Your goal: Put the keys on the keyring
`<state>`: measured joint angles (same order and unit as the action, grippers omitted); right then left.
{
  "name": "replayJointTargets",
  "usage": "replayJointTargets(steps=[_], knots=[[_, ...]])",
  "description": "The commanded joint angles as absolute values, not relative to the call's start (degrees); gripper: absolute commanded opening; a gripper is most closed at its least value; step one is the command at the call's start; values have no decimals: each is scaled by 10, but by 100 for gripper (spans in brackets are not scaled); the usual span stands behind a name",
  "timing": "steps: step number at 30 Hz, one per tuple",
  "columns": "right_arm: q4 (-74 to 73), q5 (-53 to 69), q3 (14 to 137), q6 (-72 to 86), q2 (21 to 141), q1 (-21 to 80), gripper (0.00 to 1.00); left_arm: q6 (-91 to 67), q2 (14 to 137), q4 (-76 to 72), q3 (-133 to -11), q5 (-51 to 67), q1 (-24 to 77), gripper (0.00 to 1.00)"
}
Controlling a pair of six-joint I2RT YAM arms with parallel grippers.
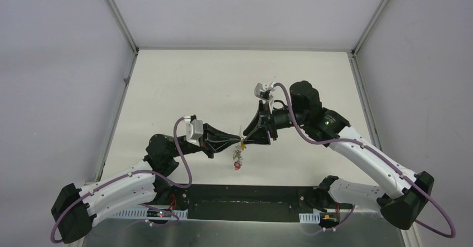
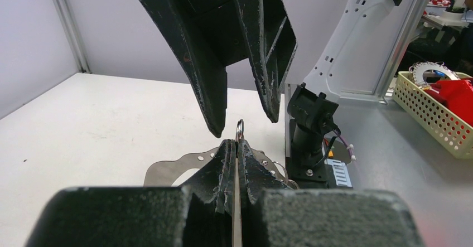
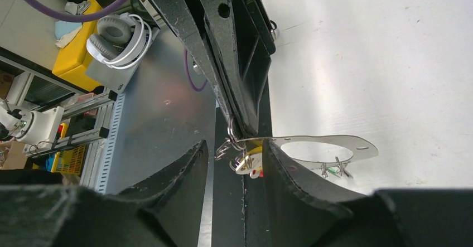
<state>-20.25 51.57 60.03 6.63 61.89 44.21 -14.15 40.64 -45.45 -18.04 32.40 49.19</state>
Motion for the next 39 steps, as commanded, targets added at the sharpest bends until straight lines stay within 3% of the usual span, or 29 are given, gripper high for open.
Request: replayJointTargets(steps=[1,7,11,16,28,35,39], knots=[[-170,505,634,86,622,454,42,-143,395,-492,-194,312,496,0],[-174,499,634,85,629,463,30,-142,395,-491,-195,312,497,0],[-184,494,630,77,631,465,29,-142,395,-490,-196,312,497,0],[-214,484,642,53,634,465,1,-141,393,-486,-197,312,497,0],[-264,469,668,16,631,464,0,-139,383,-461,-198,311,497,1],[-346,456,702,-34,650,465,0,-98,350,-329,-229,315,497,38],[-415,467,728,-65,674,465,0,-52,343,-213,-276,329,496,41]])
